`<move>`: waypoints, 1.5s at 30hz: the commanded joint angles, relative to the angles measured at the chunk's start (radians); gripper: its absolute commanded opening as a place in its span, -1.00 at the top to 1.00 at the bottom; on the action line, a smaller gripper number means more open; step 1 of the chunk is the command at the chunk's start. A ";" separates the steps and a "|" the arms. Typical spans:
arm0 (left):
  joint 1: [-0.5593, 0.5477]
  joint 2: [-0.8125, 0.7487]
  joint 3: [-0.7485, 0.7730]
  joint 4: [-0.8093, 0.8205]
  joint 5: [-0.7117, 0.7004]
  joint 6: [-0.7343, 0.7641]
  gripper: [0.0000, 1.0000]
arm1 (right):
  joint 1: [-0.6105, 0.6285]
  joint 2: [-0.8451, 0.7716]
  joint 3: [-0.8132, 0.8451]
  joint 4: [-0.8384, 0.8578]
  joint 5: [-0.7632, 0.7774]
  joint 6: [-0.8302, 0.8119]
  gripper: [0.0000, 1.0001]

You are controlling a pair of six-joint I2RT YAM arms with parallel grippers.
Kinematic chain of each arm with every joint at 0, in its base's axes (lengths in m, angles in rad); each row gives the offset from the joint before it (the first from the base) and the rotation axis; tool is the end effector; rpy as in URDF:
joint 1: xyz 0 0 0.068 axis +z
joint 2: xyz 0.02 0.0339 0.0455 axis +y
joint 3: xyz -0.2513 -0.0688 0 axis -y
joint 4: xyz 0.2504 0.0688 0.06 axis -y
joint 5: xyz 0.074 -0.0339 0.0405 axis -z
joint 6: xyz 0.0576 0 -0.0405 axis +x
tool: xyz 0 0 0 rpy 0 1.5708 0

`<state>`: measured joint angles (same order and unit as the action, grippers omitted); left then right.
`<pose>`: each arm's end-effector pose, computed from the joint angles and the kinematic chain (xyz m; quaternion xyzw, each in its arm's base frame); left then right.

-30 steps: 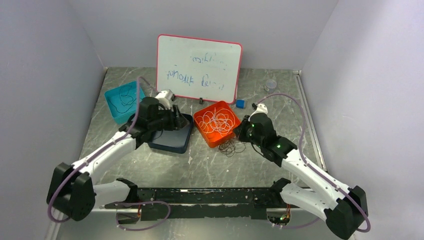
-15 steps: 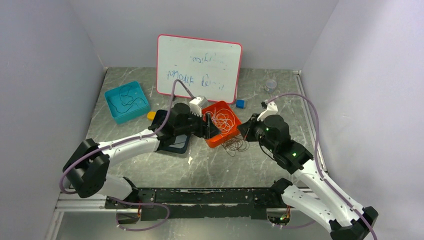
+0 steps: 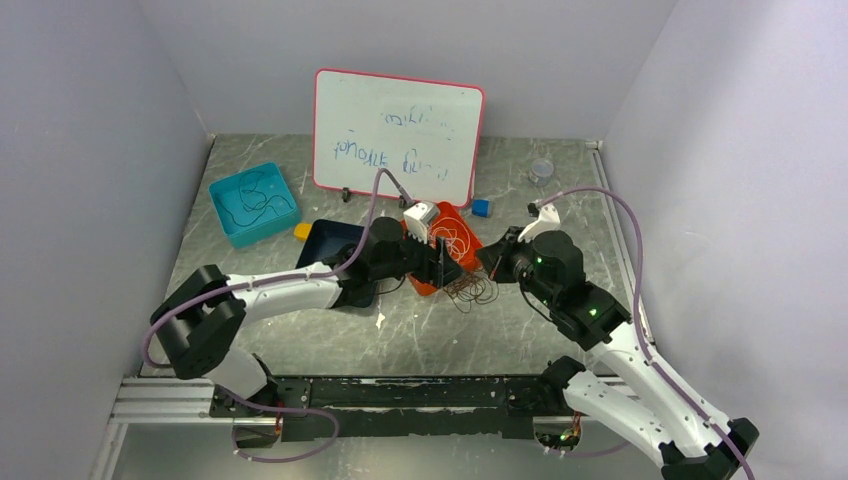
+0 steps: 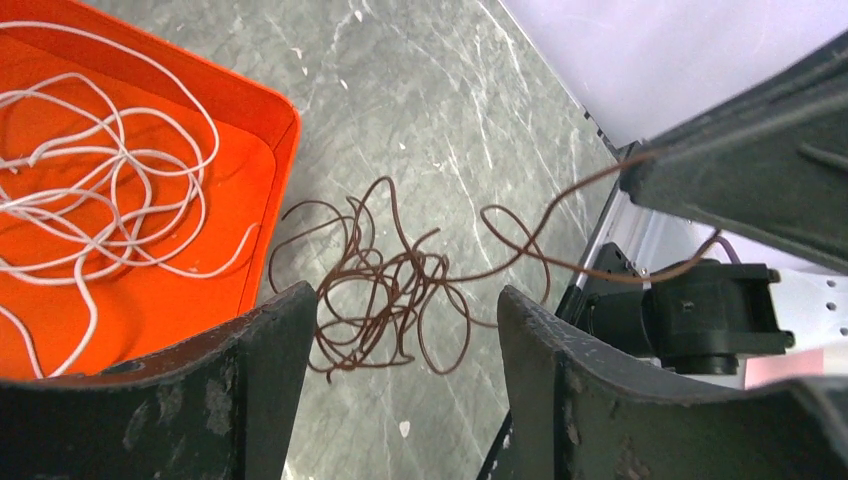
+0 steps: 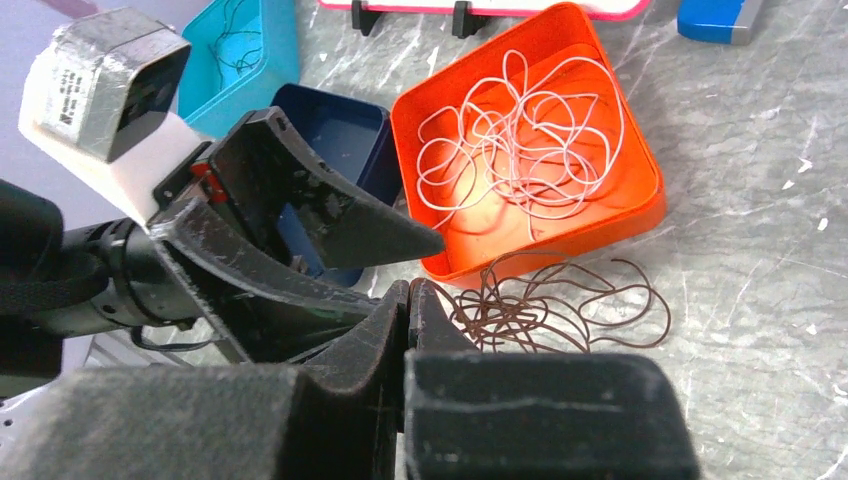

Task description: Untangle the cables

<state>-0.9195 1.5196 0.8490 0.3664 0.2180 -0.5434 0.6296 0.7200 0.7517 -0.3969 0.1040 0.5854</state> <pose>0.2113 -0.2977 0.2169 0.2130 0.7751 -0.4582 0.3792 0.1669 0.1142 0.3002 0.0113 0.8231 0.2880 0.4893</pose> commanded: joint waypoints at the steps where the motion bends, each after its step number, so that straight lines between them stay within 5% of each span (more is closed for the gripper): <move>1: -0.027 0.049 0.061 0.093 -0.060 0.022 -0.43 | -0.005 -0.026 0.031 0.026 -0.012 0.032 1.00; 14: -0.075 0.266 0.152 0.146 -0.078 0.038 -0.30 | -0.004 -0.054 0.123 0.090 -0.048 0.054 1.00; 25: -0.087 0.332 0.173 0.093 -0.095 0.039 0.24 | -0.004 -0.039 0.245 0.090 -0.037 0.008 1.00; 45: -0.093 0.358 0.139 0.008 -0.115 0.048 0.39 | -0.005 0.028 0.598 0.046 0.137 -0.268 1.00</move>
<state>-1.0004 1.8610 0.9989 0.3950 0.1303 -0.5121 0.6292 0.7406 1.2926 -0.3614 0.2012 0.3985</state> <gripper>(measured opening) 0.308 0.018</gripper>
